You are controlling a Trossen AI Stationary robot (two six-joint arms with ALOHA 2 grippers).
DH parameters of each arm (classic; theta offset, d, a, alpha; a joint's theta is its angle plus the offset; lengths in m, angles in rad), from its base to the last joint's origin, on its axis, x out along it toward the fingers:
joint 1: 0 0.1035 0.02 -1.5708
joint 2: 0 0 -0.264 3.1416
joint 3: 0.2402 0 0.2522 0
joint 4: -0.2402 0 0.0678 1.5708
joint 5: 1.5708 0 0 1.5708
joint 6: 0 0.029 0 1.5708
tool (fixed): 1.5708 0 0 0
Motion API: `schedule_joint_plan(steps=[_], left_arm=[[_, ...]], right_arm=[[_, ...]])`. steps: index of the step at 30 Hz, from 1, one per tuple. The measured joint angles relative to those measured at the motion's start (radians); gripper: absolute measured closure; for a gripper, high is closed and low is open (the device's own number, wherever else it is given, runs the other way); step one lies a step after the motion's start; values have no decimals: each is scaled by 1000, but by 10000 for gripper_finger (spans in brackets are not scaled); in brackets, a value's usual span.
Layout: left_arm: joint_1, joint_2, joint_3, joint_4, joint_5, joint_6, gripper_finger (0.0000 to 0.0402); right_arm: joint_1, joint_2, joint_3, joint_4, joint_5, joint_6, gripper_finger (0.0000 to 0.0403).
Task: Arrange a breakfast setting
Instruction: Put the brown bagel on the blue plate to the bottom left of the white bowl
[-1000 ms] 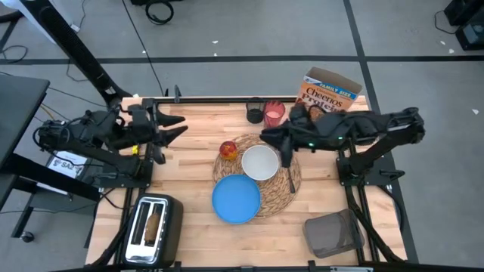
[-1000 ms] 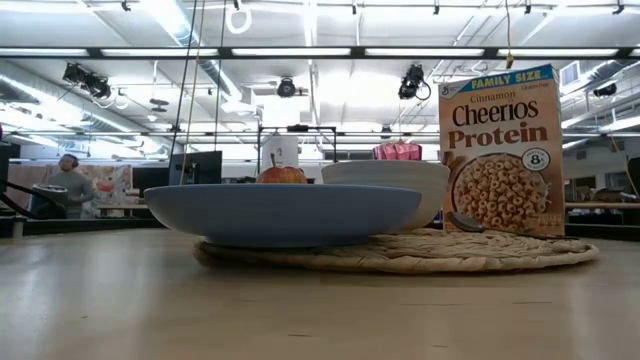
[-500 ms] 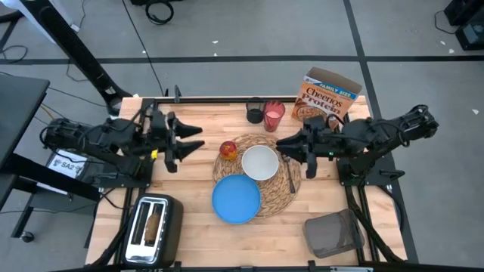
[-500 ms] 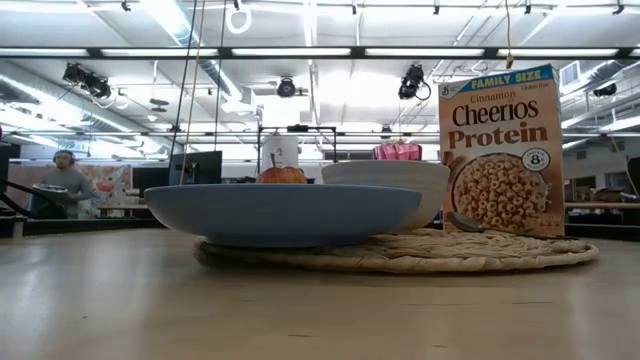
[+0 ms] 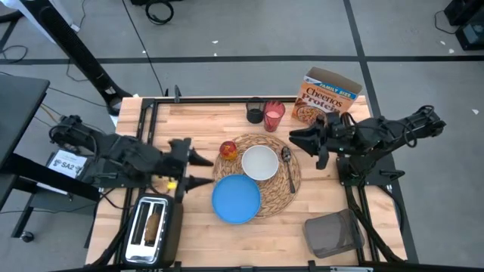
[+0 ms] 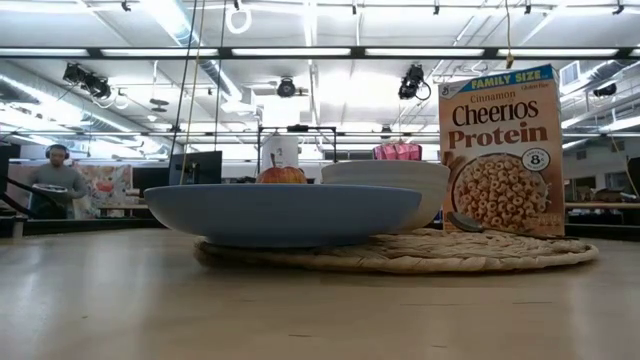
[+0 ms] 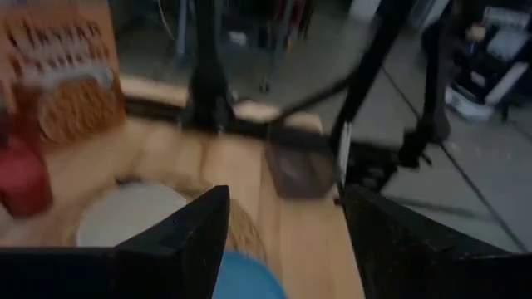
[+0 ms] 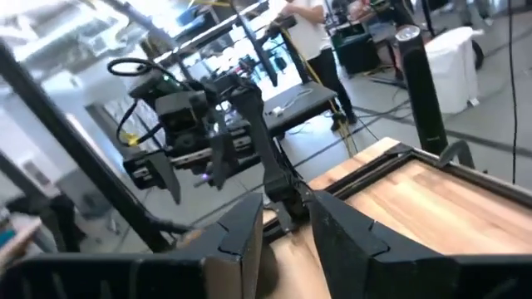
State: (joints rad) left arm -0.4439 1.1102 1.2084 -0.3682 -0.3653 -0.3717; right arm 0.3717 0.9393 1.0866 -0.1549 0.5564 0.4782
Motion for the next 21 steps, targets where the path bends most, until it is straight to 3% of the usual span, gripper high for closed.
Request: schedule_joint_plan(steps=[5, 8, 11, 14, 18, 21], left_arm=[[-58, 71, 103, -117, 2, -102, 168], [-73, 127, 192, -273, 10, -225, 172], [-95, 180, 288, -516, 73, -492, 173], [-128, 219, 357, -712, 220, -779, 173], [-189, 232, 380, -852, 380, -1150, 173], [-260, 232, 380, -939, 411, -1367, 173]], right_arm=[[-28, -18, 0, -64, 28, -88, 255], [-65, -23, 0, -118, 10, -143, 233], [-91, -26, 0, -178, 0, -193, 213], [-111, -26, 0, -227, -37, -237, 199], [-124, -28, 0, -276, -125, -306, 192], [-124, -30, 0, -302, -164, -381, 192]])
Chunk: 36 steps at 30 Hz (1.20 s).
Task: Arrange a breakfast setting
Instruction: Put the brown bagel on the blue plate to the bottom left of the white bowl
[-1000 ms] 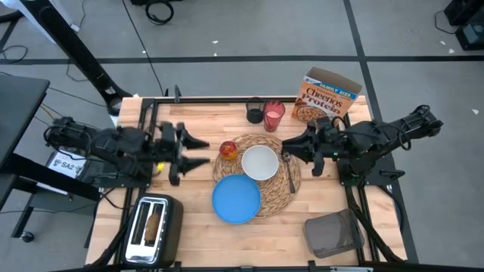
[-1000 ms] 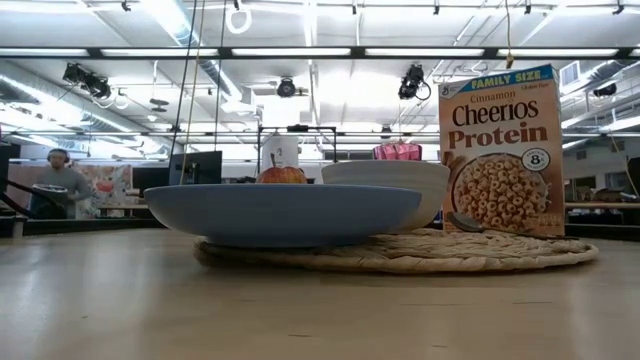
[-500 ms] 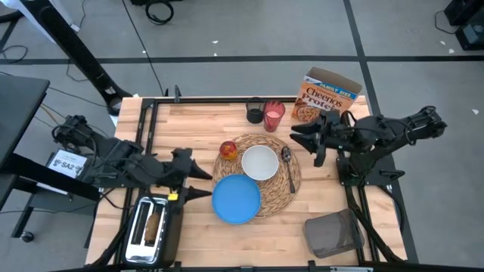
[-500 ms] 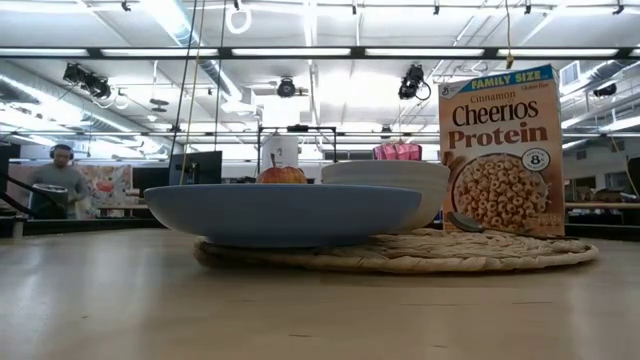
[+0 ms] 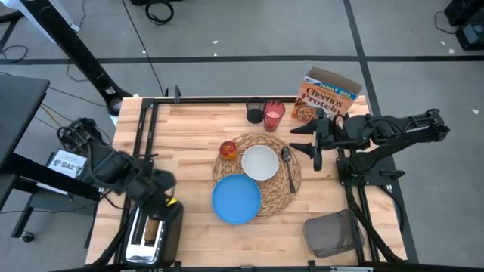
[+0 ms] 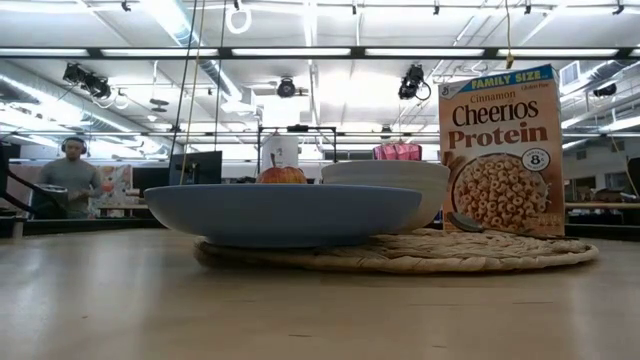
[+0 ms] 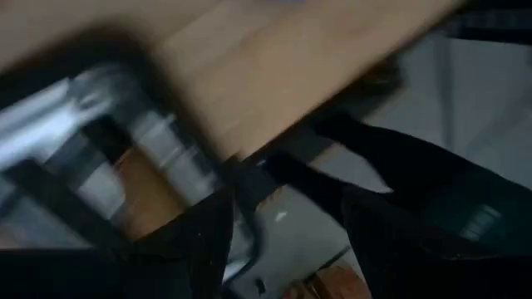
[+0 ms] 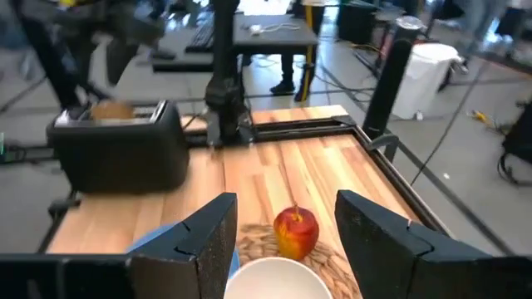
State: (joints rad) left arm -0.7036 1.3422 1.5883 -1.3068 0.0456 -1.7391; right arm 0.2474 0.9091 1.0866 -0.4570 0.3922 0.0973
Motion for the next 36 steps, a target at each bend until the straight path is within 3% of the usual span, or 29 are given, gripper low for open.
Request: schedule_joint_plan(steps=[4, 9, 19, 24, 36], left_arm=[[-91, 0, -39, -67, 16, -239, 173], [-136, -1, -99, -88, 14, -368, 173], [-142, -1, -245, 70, 90, -424, 173], [-167, 0, -294, 82, 177, -456, 173], [-170, 0, -300, 194, 177, -468, 192]], right_arm=[[0, -14, 0, -37, -55, -54, 192], [0, -41, 0, -80, -76, -67, 192], [0, -85, 0, -85, -99, -48, 193], [0, -95, 0, -87, -117, -17, 193], [0, -98, 0, -122, -125, -21, 193]])
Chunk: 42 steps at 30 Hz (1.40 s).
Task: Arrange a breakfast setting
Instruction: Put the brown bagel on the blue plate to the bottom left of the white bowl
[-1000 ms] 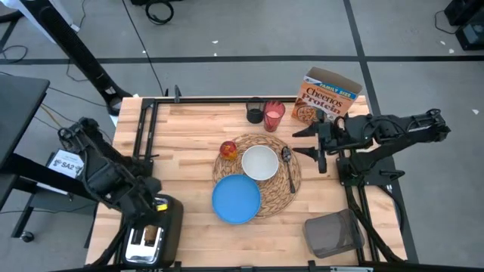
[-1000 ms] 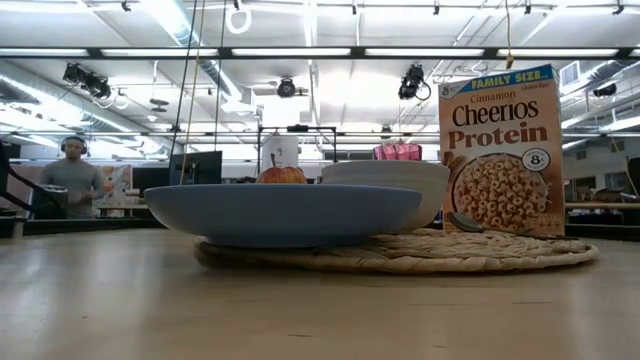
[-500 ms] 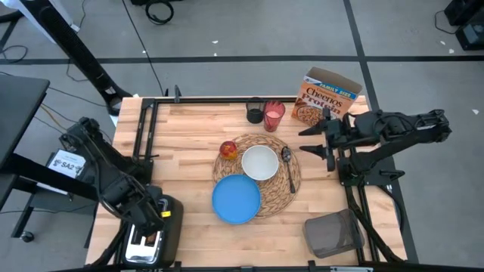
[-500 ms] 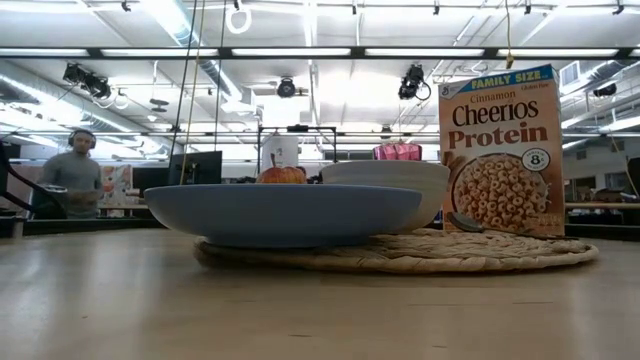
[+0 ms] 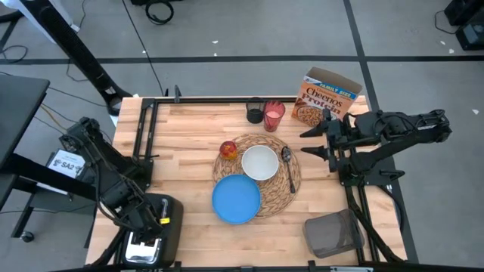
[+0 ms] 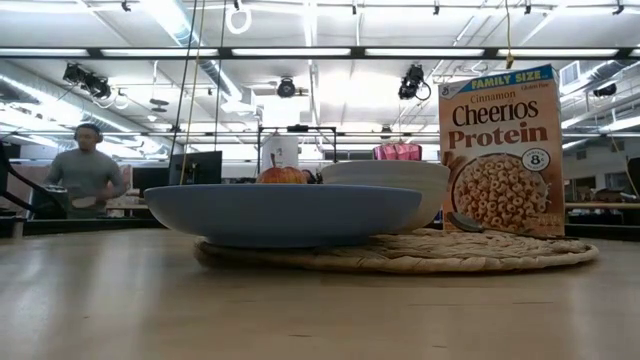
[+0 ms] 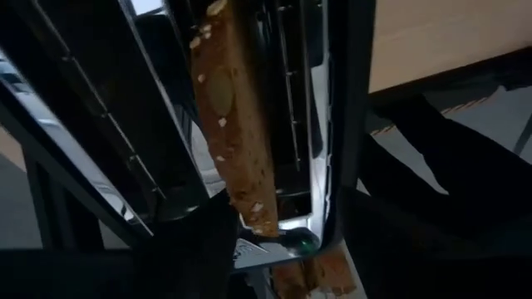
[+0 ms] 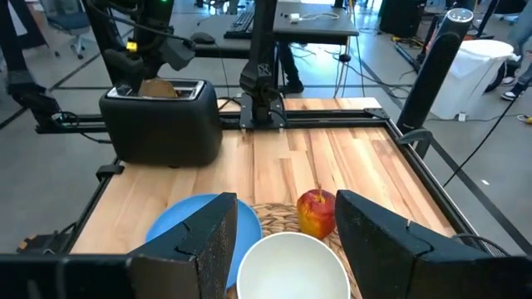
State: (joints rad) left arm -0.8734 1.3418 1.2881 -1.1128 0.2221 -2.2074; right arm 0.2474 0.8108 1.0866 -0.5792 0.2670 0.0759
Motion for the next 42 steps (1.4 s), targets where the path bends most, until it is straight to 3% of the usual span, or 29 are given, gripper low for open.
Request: schedule_joint_plan(steps=[9, 19, 28, 34, 42], left_arm=[[6, 29, -2, -54, 1, 30, 264], [13, 46, -3, -99, -2, 45, 305], [13, 28, -2, -89, -3, 47, 384], [13, -18, 74, -126, -11, 51, 376], [13, -126, 275, -252, -23, 42, 380]], right_arm=[[0, 0, 0, -17, 0, -1, 193], [0, 0, 0, -23, -1, -35, 193], [0, 0, 0, -23, -1, -61, 193], [0, 0, 0, -24, -6, -44, 193], [0, 21, 0, -30, -78, -44, 193]])
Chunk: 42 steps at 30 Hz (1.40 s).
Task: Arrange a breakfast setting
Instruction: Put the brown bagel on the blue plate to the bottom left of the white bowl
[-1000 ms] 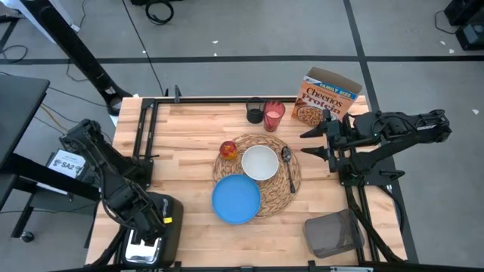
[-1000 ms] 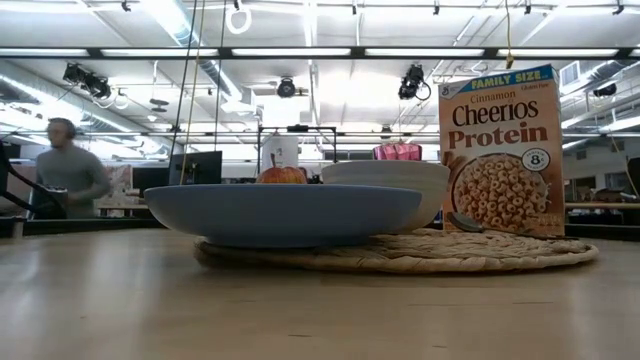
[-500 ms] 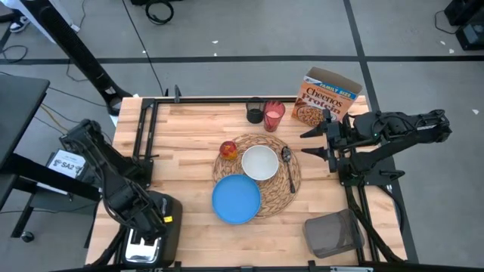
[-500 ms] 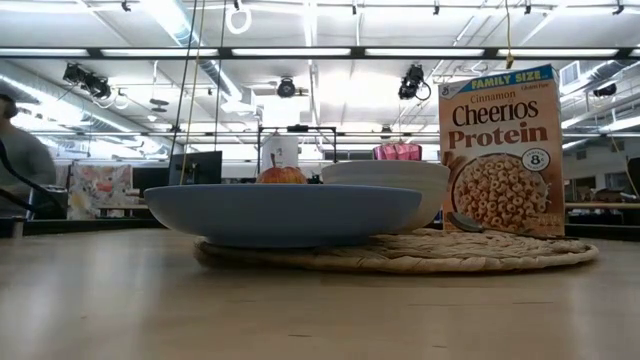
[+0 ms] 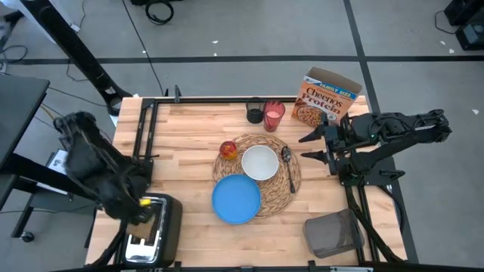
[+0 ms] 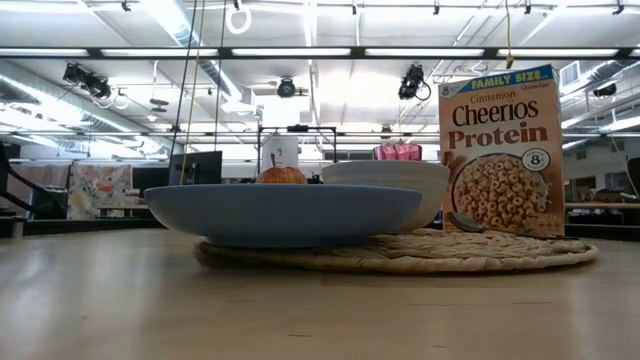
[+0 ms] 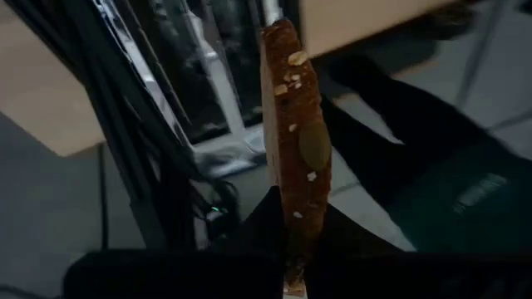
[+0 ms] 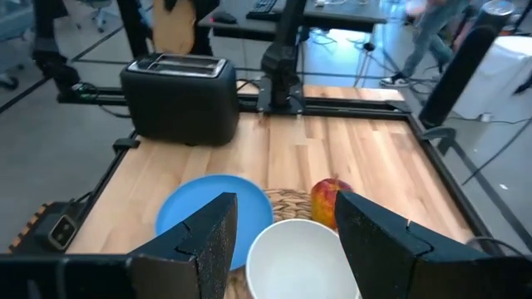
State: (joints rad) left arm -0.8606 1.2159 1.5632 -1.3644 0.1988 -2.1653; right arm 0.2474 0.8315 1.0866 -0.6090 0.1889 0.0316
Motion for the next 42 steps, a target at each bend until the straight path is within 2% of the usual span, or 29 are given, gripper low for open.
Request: schedule_joint_plan(steps=[3, 7, 9, 11, 13, 15, 19, 21, 27, 35, 42], left_arm=[[0, -30, 62, -35, -111, -8, 381], [23, -33, 80, -40, -394, 89, 378], [58, -25, 58, -34, -428, 158, 379], [108, -11, 2, -10, -405, 215, 381], [166, 9, -81, 88, -393, 294, 381], [218, 26, -178, 227, -397, 380, 381], [326, 53, -360, 609, -393, 580, 381], [380, 86, -436, 721, -382, 652, 381], [527, 217, -536, 1040, -366, 887, 381], [613, 377, -536, 1125, -109, 1062, 381], [613, 446, -536, 1169, -59, 1130, 375]], right_arm=[[0, 27, 0, -2, -43, -1, 193], [4, 73, 0, -42, -117, 1, 193], [15, 93, 0, -78, -127, 2, 193], [29, 110, 0, -114, -123, 1, 193], [47, 121, 0, -158, -98, 2, 193], [67, 126, 0, -196, -73, 18, 194], [108, 125, 0, -266, -52, 57, 197], [125, 124, 0, -291, -51, 76, 198], [159, 125, 0, -340, -51, 150, 199], [206, 124, 0, -400, -51, 235, 199], [215, 124, 10, -464, -51, 260, 198]])
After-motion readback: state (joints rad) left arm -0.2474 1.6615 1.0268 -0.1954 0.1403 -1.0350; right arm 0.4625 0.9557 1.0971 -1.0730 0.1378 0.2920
